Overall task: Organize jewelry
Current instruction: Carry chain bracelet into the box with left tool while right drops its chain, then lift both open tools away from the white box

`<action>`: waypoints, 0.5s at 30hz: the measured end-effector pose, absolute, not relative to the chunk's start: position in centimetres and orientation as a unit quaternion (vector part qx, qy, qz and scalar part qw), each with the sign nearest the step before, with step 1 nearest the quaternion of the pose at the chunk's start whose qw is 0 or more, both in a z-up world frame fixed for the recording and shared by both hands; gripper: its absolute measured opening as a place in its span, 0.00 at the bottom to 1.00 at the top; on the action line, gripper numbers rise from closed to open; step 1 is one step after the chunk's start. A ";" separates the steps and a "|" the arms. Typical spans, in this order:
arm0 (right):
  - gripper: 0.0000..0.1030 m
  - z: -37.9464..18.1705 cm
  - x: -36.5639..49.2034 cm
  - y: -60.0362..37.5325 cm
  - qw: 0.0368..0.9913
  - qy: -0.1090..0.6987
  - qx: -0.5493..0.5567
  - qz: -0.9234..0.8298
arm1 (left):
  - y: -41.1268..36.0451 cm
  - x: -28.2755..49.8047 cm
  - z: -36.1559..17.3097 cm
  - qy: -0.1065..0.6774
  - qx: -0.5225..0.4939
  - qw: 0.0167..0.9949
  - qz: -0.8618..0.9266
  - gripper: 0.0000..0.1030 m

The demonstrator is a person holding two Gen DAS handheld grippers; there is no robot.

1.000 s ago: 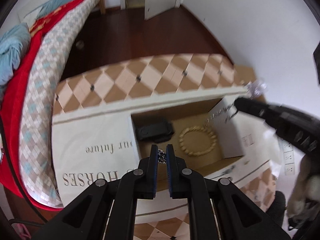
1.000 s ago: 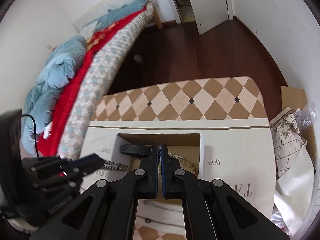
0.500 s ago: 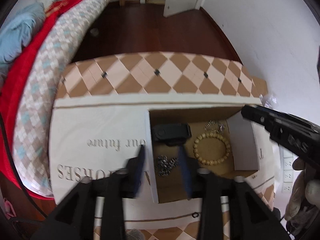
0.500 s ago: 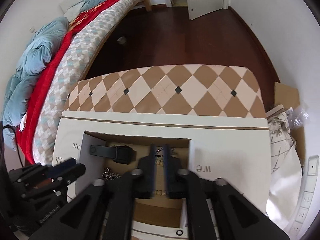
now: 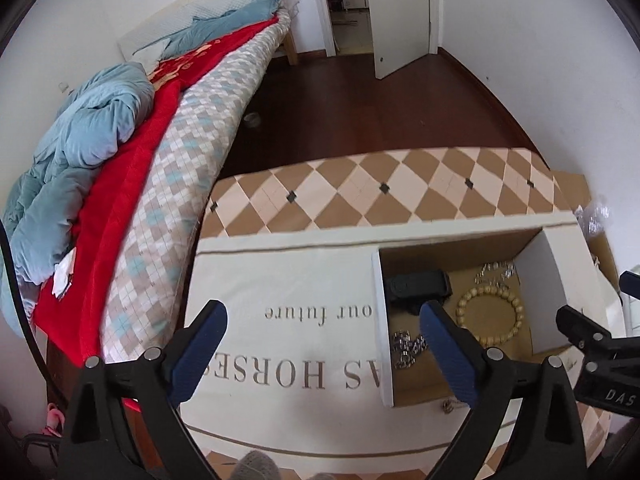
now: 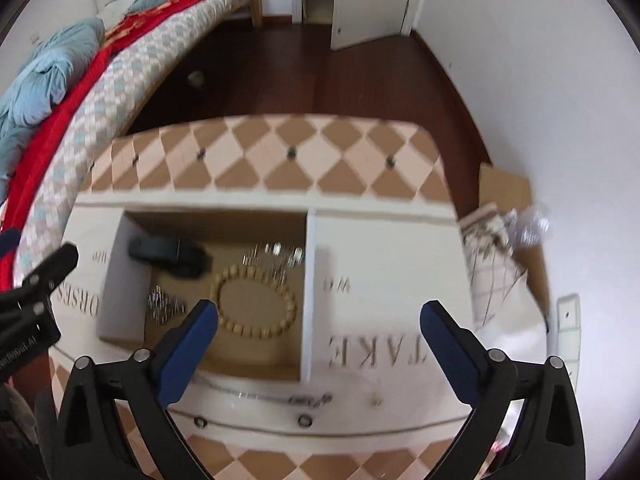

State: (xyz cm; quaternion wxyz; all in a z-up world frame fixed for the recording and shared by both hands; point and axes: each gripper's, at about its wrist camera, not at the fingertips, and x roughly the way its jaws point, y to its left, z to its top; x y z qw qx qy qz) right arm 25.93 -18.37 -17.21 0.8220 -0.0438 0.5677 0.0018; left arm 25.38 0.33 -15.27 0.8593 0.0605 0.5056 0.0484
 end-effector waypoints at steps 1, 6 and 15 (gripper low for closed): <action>1.00 -17.4 25.6 -18.3 0.822 0.567 -0.045 -0.001 | 0.3 25.3 -15.5 0.507 0.063 0.858 0.048 0.96; 1.00 -17.5 24.4 -18.4 0.827 0.561 -0.037 -0.010 | 0.1 24.2 -15.7 0.508 0.062 0.858 0.049 0.96; 1.00 -15.4 23.0 -18.5 0.841 0.540 -0.028 -0.011 | -0.1 22.2 -13.9 0.493 0.045 0.868 0.035 0.96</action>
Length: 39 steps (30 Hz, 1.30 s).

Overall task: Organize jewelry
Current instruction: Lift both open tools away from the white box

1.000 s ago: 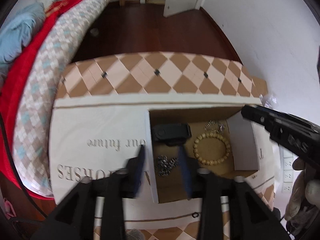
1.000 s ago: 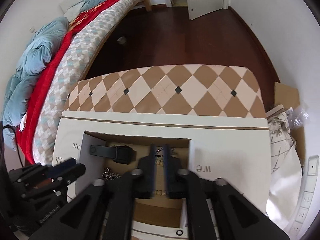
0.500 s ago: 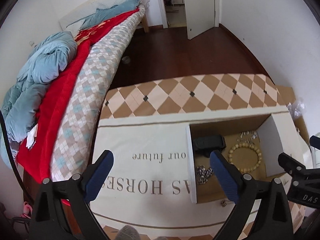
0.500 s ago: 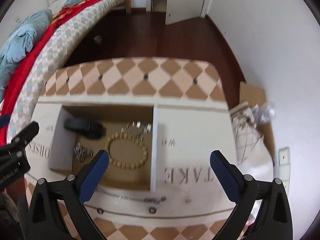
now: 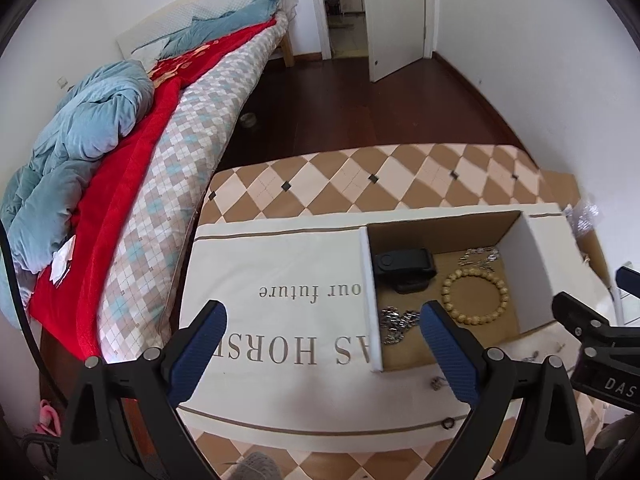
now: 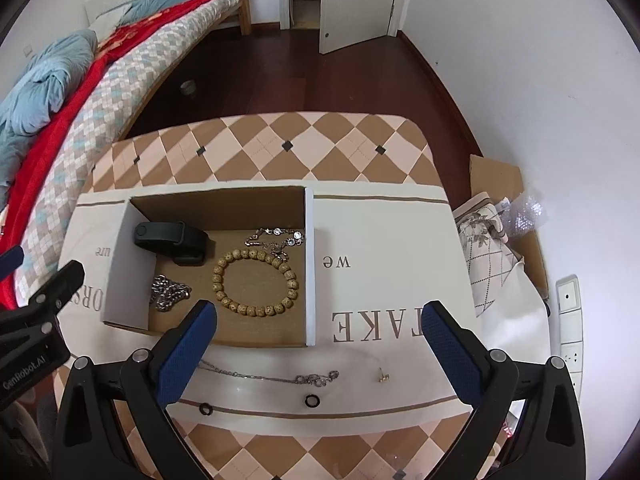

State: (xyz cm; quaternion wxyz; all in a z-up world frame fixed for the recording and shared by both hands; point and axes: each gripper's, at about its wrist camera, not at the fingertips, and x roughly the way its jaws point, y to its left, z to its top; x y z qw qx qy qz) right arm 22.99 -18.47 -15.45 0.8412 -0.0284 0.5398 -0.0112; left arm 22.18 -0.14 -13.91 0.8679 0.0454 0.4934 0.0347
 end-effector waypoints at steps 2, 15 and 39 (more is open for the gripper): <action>1.00 -14.7 22.5 -18.4 0.846 0.533 -0.029 -0.009 | -0.2 21.3 -13.1 0.486 0.038 0.873 0.037 0.96; 1.00 -8.9 16.8 -18.8 0.877 0.481 -0.010 -0.014 | -0.5 16.4 -8.2 0.444 0.032 0.895 0.025 0.96; 1.00 -2.7 8.7 -20.7 0.909 0.416 0.020 0.009 | -0.7 9.5 -3.0 0.377 0.018 0.924 0.058 0.96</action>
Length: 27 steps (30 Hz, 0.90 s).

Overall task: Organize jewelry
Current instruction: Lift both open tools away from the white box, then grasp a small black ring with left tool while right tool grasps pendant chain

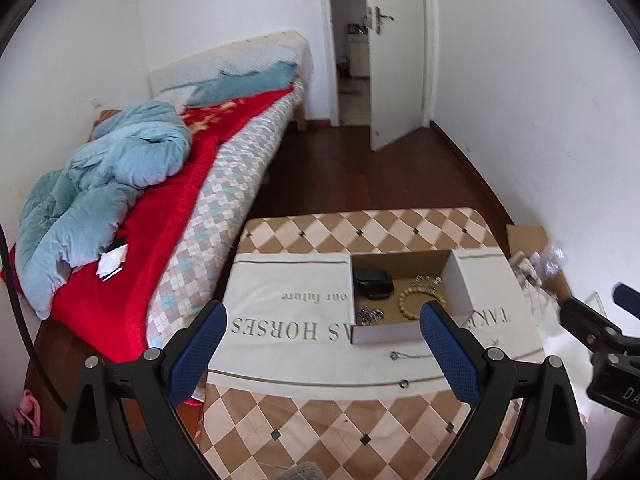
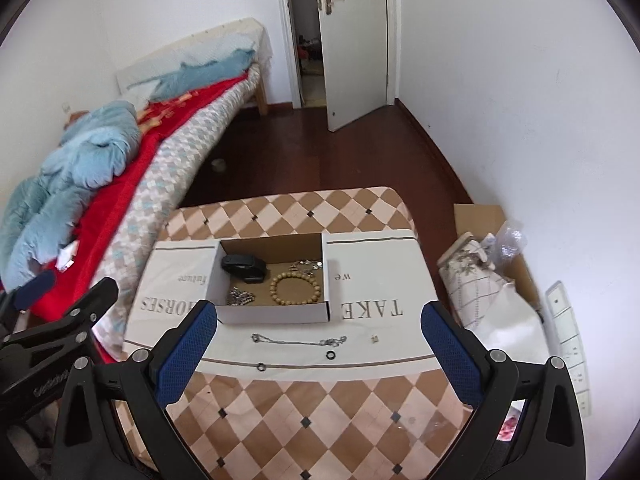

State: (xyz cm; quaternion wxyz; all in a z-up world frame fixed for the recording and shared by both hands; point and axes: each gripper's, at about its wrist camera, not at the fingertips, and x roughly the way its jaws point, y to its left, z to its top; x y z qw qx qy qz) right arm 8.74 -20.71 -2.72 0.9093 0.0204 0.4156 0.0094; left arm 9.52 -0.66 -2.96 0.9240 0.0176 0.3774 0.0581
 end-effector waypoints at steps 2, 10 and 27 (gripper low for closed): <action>1.00 -3.8 8.7 -21.7 0.907 0.421 0.027 0.003 | -0.4 9.6 -3.9 0.376 0.017 0.923 0.075 0.96; 0.74 -12.7 10.6 -25.5 0.865 0.494 0.084 0.014 | 0.9 11.8 -11.4 0.453 0.031 0.885 0.100 1.00; 0.34 -26.1 17.4 -20.1 0.829 0.557 0.020 0.047 | 1.7 15.4 -21.0 0.538 0.071 0.831 0.121 1.00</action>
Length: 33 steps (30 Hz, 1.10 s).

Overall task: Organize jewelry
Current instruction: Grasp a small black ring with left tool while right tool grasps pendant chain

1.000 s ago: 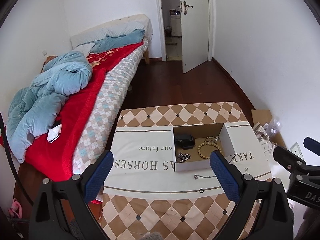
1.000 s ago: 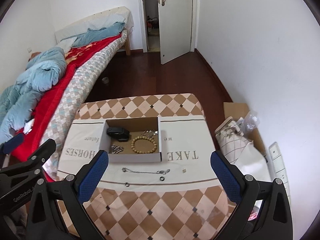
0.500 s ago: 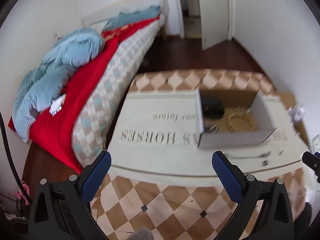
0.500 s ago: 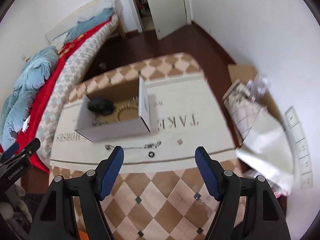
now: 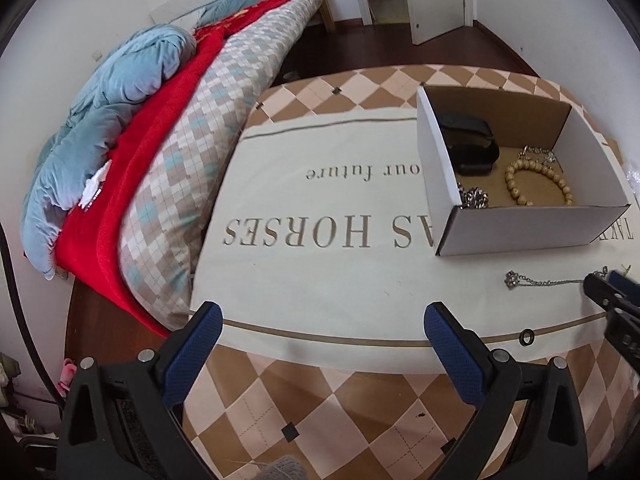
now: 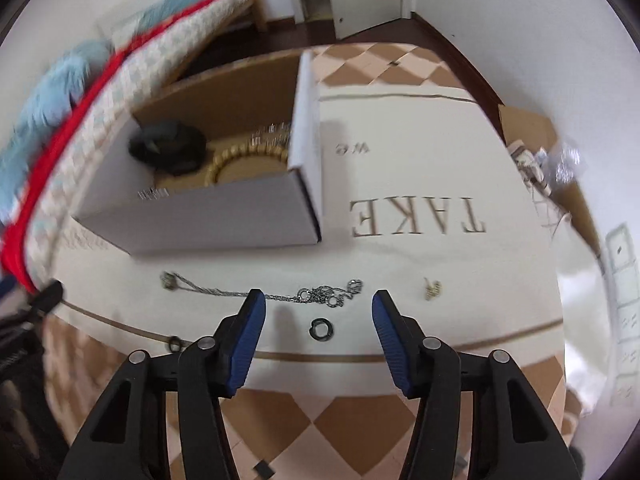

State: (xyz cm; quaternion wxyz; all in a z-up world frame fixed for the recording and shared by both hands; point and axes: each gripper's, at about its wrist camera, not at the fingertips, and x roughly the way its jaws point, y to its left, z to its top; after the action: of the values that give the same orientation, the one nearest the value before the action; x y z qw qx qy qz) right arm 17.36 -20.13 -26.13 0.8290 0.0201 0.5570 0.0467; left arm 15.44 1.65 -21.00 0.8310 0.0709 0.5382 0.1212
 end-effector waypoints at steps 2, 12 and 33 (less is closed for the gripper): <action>0.05 -26.5 17.3 -19.5 0.837 0.546 -0.012 0.037 | 1.5 15.6 -21.4 0.544 0.073 0.827 0.117 1.00; 0.01 -26.3 17.5 -25.5 0.846 0.526 0.089 0.000 | -3.4 15.4 -23.0 0.571 0.046 0.820 0.025 1.00; 0.01 -23.5 16.4 -27.1 0.854 0.509 0.104 -0.006 | -10.7 14.6 -25.0 0.597 0.087 0.795 -0.063 0.10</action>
State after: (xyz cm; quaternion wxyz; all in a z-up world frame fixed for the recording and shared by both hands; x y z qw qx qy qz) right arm 16.40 -27.12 -23.48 0.8544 0.1036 0.5091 -0.0064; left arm 14.57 -10.75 -24.98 0.7950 0.0873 0.5971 -0.0626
